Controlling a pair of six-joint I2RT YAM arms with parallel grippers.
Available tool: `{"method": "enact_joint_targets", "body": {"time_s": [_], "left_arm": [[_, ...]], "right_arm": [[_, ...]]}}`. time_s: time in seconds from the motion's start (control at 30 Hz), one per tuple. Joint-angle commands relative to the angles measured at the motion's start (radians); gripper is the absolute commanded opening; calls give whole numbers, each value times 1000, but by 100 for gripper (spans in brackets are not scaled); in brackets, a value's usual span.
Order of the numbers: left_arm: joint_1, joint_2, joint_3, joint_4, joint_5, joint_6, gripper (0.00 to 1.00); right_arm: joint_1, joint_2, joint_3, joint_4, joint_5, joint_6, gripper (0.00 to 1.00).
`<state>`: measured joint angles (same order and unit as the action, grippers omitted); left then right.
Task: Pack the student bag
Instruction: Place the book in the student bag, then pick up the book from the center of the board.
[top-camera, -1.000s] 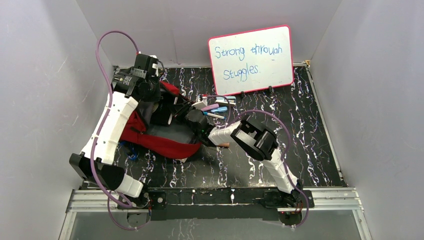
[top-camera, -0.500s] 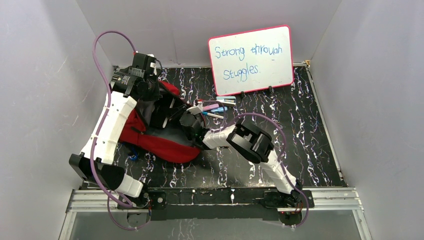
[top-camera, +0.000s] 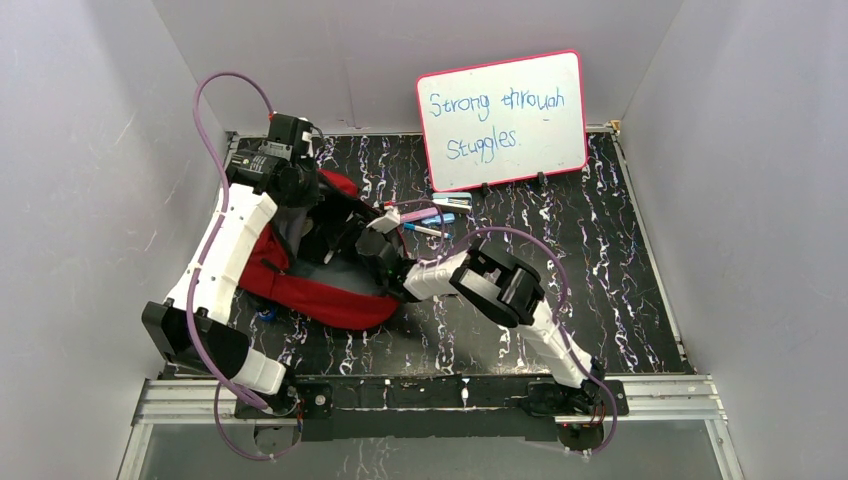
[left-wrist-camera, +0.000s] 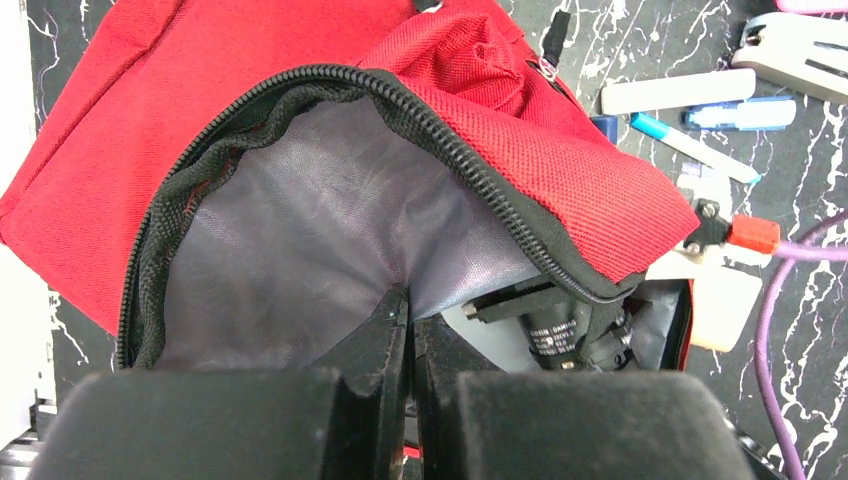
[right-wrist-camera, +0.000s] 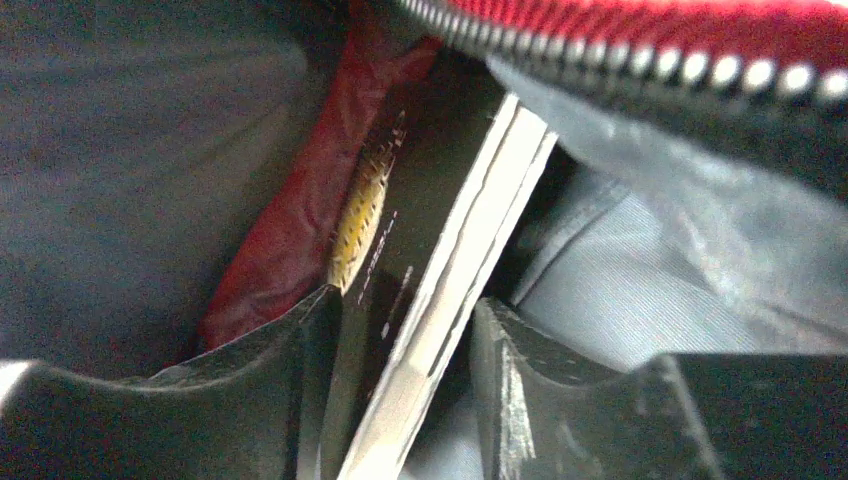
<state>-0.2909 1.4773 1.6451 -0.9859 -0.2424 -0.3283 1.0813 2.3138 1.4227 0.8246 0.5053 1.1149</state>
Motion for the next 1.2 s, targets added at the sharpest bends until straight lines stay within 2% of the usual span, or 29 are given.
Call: {"method": "enact_joint_targets", "body": {"time_s": [0.0, 0.33, 0.53, 0.7, 0.8, 0.93, 1.07, 1.17], "left_arm": [[36, -56, -21, 39, 1, 16, 0], [102, -55, -61, 80, -17, 40, 0], [143, -51, -79, 122, -40, 46, 0], [190, -44, -95, 167, -87, 57, 0], [209, -29, -112, 200, -124, 72, 0], [223, 12, -127, 239, -127, 95, 0], [238, 71, -124, 261, -164, 104, 0], [248, 101, -103, 266, -139, 106, 0]], "right_arm": [[5, -122, -23, 22, -13, -156, 59], [5, -312, -146, -152, -22, -348, 66], [4, -519, -252, -203, -19, -542, 67], [4, -740, -361, -355, 57, -680, 68], [-5, -863, -429, -506, 99, -707, 69], [-20, -1011, -532, -714, 124, -643, 69], [-26, -1091, -617, -806, 149, -578, 69], [-31, -1099, -623, -866, 142, -560, 70]]}}
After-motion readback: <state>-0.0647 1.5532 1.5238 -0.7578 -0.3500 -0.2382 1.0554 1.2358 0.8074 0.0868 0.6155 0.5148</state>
